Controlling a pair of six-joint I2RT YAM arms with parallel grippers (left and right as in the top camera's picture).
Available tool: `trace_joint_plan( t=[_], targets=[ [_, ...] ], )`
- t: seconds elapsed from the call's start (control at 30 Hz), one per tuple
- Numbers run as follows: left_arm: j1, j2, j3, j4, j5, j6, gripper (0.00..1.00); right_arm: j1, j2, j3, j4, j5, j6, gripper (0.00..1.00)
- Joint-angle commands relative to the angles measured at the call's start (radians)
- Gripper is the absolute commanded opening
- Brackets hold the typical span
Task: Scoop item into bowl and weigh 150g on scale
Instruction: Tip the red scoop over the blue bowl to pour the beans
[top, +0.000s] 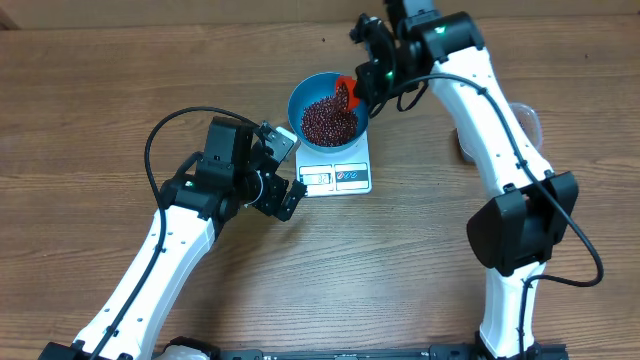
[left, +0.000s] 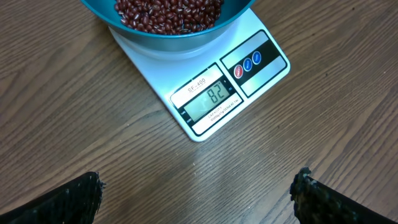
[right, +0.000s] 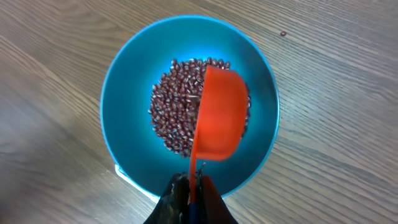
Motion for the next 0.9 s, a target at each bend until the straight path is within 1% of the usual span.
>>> trace_joint_plan(
  t=[0.0, 0.23, 0.4, 0.77, 0.87],
  targets=[
    [0.0, 0.007, -0.002, 0.001, 0.002, -0.01, 1.0, 0.046, -0.007, 0.04, 0.0, 0.148, -0.051, 0.04],
    [0.0, 0.007, -0.002, 0.001, 0.002, -0.01, 1.0, 0.112, -0.007, 0.04, 0.0, 0.307, -0.144, 0.04],
    [0.0, 0.007, -0.002, 0.001, 0.002, -0.01, 0.99, 0.131, -0.007, 0.041, 0.014, 0.359, -0.147, 0.04],
    [0.0, 0.007, -0.002, 0.001, 0.002, -0.01, 1.0, 0.132, -0.034, 0.041, 0.063, 0.359, -0.152, 0.04],
    [0.0, 0.007, -0.002, 0.001, 0.002, -0.01, 1.0, 0.132, -0.039, 0.041, 0.052, 0.305, -0.216, 0.04]
  ],
)
